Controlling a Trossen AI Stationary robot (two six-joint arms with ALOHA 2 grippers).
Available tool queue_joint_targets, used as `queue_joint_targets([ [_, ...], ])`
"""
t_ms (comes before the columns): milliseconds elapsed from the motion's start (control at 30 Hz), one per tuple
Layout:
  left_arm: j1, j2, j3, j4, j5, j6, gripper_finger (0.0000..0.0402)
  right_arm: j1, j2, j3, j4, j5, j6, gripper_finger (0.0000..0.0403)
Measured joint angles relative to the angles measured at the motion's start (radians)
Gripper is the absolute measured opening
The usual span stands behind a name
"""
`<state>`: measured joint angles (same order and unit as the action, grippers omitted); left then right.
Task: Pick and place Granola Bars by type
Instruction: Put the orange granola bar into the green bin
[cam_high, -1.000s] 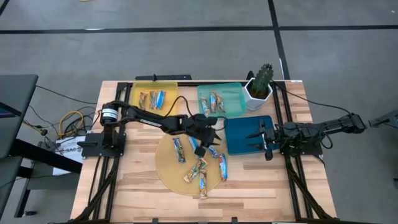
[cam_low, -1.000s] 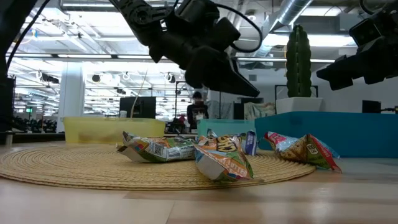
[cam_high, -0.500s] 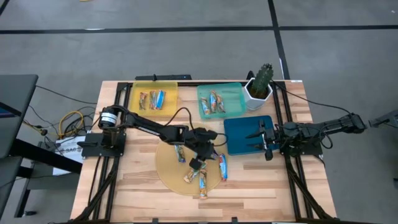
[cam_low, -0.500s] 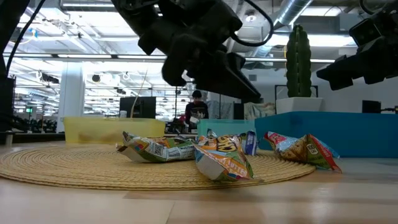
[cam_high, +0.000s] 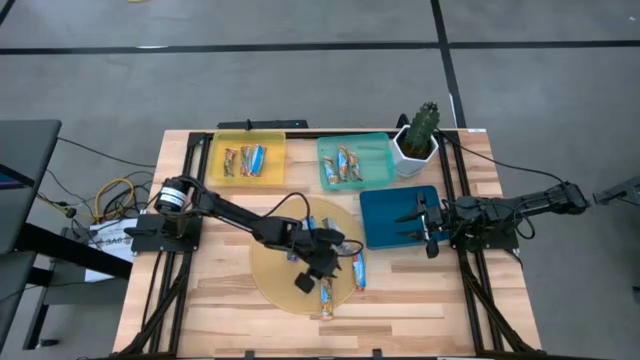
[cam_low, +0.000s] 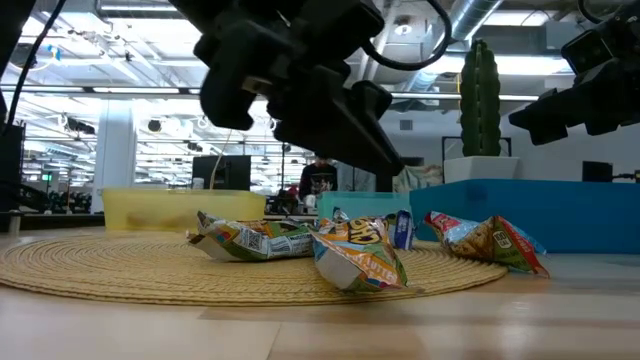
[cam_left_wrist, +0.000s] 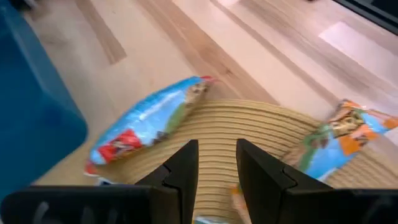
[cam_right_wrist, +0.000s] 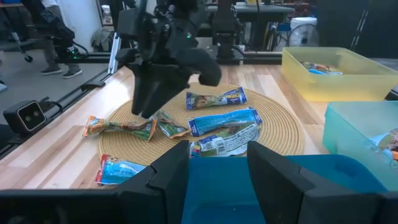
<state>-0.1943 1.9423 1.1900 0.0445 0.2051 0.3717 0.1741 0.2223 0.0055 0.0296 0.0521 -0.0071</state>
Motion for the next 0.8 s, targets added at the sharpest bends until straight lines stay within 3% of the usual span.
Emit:
queue_joint_targets([
  [433, -0.077, 0.0, 0.0, -0.039, -0.036, -0.028, 0.0103, 0.0, 0.0, 0.0, 0.0, 0.0, 0.0, 0.0154],
  [800, -0.081, 0.0, 0.0, -0.132, -0.087, -0.276, 0.0103, 0.0, 0.0, 0.0, 0.0, 0.0, 0.0, 0.0154],
])
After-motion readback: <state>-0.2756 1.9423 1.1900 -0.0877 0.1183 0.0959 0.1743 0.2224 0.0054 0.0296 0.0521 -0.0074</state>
